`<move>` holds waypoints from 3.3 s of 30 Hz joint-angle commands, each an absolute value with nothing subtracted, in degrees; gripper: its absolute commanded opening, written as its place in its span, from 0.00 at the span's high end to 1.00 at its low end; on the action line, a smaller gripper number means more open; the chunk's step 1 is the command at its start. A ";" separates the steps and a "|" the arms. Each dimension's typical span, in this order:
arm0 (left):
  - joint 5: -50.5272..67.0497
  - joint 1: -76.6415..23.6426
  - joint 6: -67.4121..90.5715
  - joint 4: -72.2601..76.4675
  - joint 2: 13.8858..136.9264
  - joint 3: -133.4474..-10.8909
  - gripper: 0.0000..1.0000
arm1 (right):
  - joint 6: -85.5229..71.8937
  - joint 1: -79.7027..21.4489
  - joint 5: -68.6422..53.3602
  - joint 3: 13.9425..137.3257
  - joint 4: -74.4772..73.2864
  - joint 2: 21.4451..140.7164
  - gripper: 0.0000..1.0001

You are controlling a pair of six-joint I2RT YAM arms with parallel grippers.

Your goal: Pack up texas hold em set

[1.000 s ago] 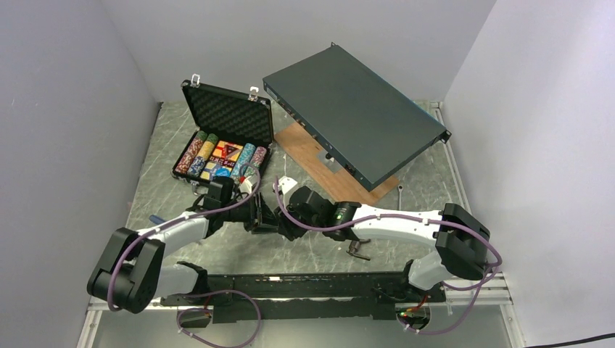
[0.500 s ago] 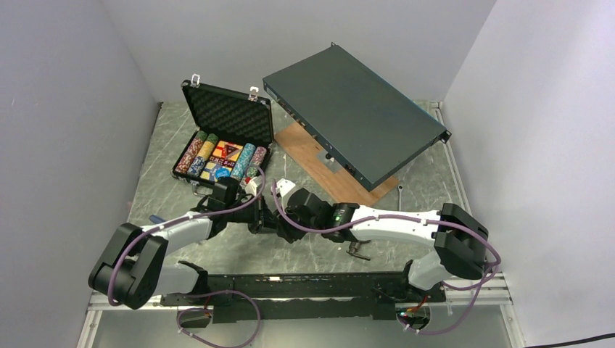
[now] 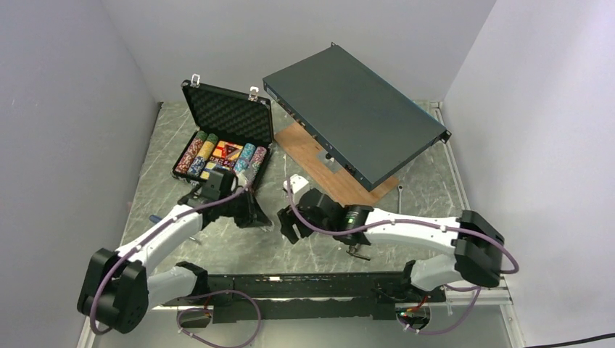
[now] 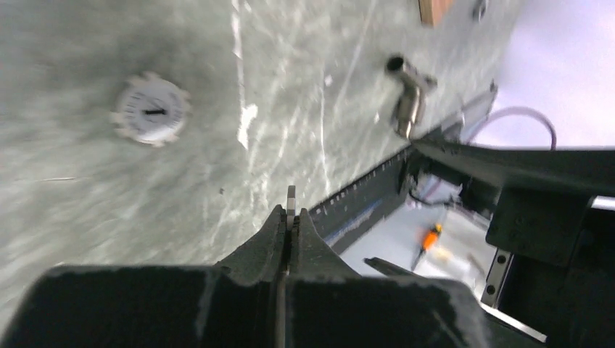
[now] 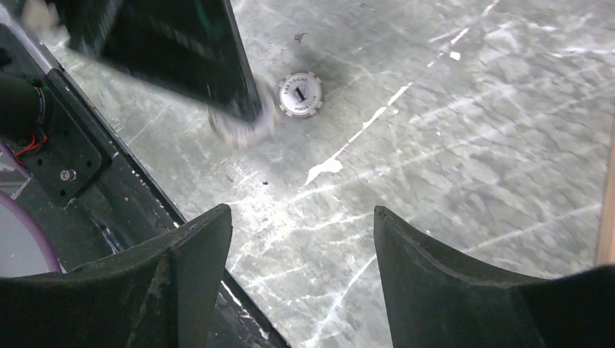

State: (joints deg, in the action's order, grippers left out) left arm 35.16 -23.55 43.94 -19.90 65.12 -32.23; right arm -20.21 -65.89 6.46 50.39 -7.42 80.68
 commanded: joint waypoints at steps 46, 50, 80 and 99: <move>17.11 3.43 53.34 -32.00 93.04 -60.71 1.00 | -25.40 -65.98 9.92 42.63 -8.68 67.31 0.26; 16.93 3.36 53.40 -32.23 92.90 -60.30 1.00 | -25.32 -66.03 9.71 42.89 -8.91 67.58 0.26; 17.70 3.96 51.67 -25.76 90.31 -56.35 0.61 | -26.19 -66.39 8.70 41.24 -7.13 67.25 0.26; 28.14 3.72 34.99 -32.78 66.13 -46.24 0.32 | -27.88 -69.59 9.64 50.37 -8.19 82.49 0.08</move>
State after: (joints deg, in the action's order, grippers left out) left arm 22.26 3.95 42.33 -29.21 72.36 -50.11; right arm -26.46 -67.66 8.99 46.44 -10.02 79.09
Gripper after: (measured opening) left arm 0.656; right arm 0.880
